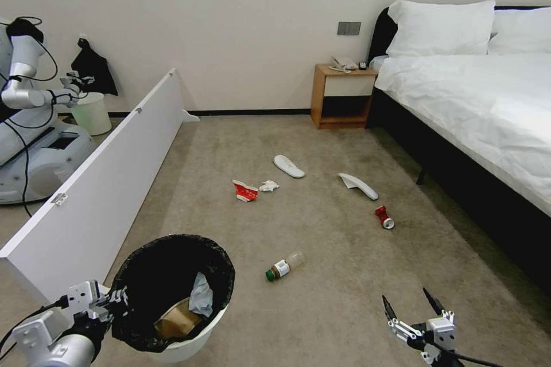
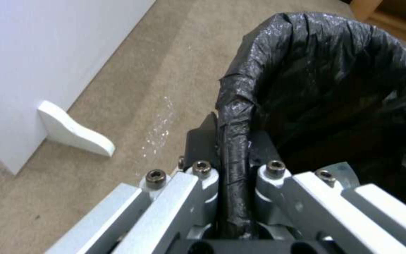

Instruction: Pick up the trash bin, then pick up the garbage from the floor and place it into the trash bin.

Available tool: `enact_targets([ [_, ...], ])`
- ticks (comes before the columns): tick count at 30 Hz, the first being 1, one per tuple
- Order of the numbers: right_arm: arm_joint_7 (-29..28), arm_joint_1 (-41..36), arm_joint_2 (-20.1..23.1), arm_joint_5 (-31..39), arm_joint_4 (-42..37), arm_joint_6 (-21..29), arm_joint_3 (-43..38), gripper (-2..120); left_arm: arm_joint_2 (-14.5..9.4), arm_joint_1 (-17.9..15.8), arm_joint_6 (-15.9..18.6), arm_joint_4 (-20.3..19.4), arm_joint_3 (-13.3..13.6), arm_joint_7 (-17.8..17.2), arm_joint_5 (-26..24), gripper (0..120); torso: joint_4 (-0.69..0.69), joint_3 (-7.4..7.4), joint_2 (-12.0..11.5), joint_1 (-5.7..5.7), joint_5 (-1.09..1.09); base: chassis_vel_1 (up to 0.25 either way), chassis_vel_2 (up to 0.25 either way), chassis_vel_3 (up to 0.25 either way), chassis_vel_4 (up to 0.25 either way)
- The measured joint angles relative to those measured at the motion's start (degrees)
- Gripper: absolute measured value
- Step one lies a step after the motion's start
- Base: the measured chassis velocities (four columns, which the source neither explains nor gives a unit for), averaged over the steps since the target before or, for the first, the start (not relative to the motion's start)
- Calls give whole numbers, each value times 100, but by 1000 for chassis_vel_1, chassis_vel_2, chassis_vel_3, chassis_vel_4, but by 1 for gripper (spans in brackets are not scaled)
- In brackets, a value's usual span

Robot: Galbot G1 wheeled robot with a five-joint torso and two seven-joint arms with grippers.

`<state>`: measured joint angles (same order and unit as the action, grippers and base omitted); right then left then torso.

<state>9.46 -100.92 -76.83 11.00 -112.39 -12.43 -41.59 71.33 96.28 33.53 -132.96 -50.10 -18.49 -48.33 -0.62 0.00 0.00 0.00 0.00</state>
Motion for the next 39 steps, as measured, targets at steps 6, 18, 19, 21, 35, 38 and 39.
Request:
enact_targets([
  [6, 20, 11, 12, 33, -5, 0, -5, 100, 32, 34, 1, -39, -10, 2, -10, 4, 0, 0, 0, 0, 0, -61, 55, 54, -57],
  [18, 54, 54, 82, 113, 53, -12, -4, 100, 121, 64, 9, -99, 11, 1, 34, 4, 0, 0, 0, 0, 0, -65, 63, 63, -64],
  [19, 55, 62, 89, 124, 56, -12, 3, 100, 130, 67, 9, -106, 12, 1, 40, 4, 0, 0, 0, 0, 1, -93, 92, 83, -86],
  [21, 56, 72, 96, 130, 62, -12, 12, 100, 139, 72, 9, -110, 13, 1, 43, 4, 0, 0, 0, 0, 0, -93, 109, 113, -101],
  [35, 75, 144, 116, 140, 168, -23, 104, 100, 215, 97, 11, -123, 26, -2, 84, 4, 0, 0, 0, 0, 0, -78, 87, 86, -80],
  [38, 82, 146, 117, 141, 178, -28, 107, 100, 223, 103, 11, -130, 32, -2, 89, 4, 0, 0, 0, 0, 0, -95, 88, 104, -76],
  [39, 82, 146, 117, 141, 178, -28, 107, 100, 223, 103, 11, -130, 32, -2, 89, 4, 0, 0, 0, 0, 0, -108, 95, 101, -77],
])
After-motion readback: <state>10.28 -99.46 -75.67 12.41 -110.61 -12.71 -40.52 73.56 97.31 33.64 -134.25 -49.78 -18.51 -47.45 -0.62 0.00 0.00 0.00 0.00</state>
